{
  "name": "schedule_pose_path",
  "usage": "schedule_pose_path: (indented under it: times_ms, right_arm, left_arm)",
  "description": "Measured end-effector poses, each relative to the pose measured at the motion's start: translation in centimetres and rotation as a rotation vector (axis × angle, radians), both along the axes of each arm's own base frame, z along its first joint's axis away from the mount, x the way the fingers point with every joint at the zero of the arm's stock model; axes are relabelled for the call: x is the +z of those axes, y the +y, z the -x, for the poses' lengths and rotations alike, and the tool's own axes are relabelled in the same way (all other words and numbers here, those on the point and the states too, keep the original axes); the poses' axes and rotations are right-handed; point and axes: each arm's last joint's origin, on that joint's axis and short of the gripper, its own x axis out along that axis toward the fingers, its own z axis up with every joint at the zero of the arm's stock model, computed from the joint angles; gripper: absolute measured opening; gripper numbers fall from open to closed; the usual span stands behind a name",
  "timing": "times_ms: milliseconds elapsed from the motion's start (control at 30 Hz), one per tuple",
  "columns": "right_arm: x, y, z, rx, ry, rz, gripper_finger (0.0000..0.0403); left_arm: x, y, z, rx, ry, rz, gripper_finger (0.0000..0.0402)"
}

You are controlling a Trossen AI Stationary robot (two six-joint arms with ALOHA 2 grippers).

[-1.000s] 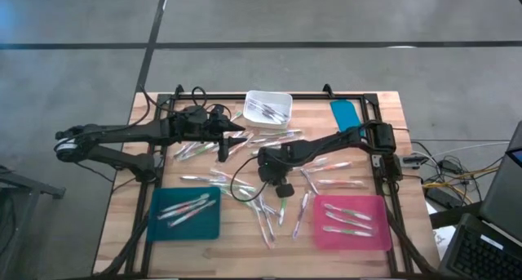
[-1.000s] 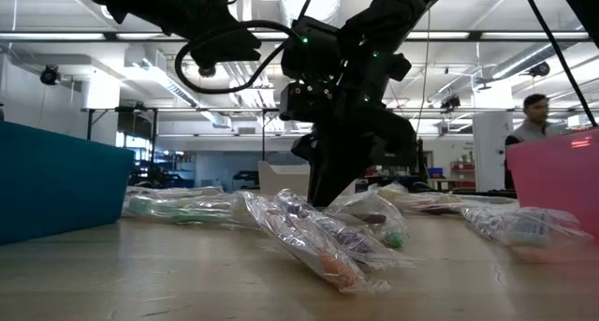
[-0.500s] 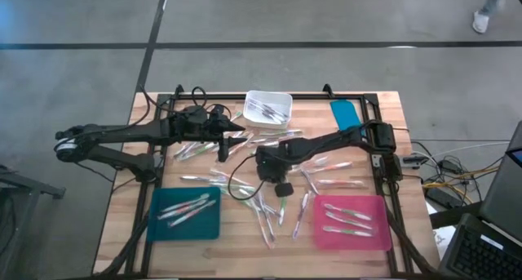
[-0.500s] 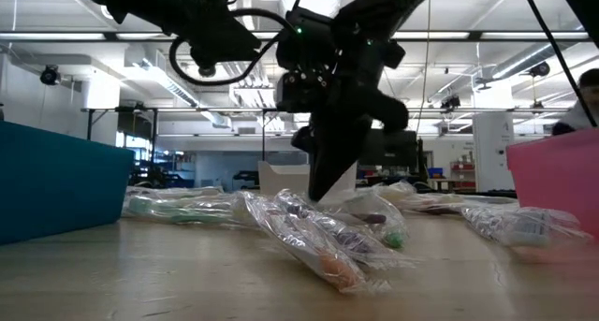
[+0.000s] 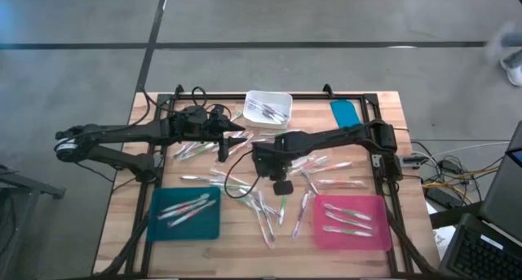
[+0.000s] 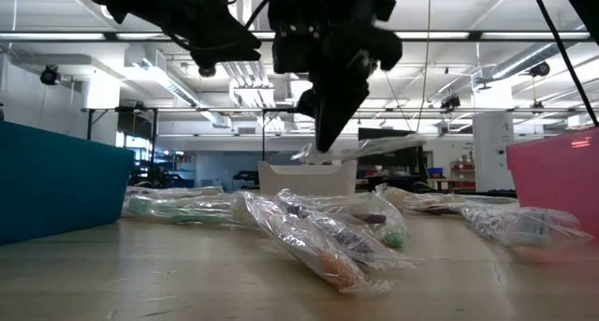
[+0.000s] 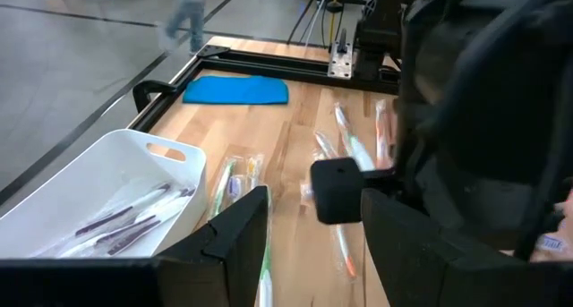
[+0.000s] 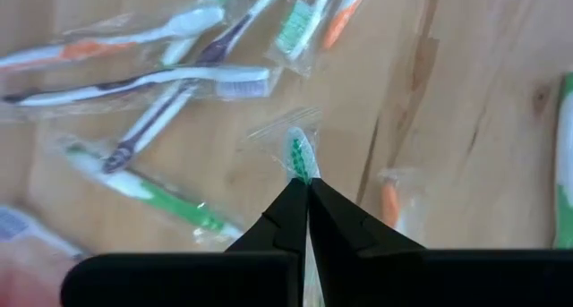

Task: Pick & Place Toothbrushes
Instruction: Put the green toothbrush into the pink bin

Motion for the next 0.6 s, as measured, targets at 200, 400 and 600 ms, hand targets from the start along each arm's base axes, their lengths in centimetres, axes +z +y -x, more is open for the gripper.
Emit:
schedule_pose_path:
  times_ms: [200,400,600]
  right_arm:
    - [1.6,1.8,1.0,-0.046,0.080,-0.018,0.0008]
    - [4.3,4.3,3.3,-0.145,0.072,-0.028,0.0008]
    - [7.5,6.5,6.8,-0.346,0.046,0.024,0.0008]
  left_arm:
    - [0.0,0.0,0.0,0.000,0.000,0.000,0.0186]
    - [0.0,0.0,0.0,0.000,0.001,0.000,0.0186]
    - [0.0,0.0,0.0,0.000,0.001,0.000,0.0186]
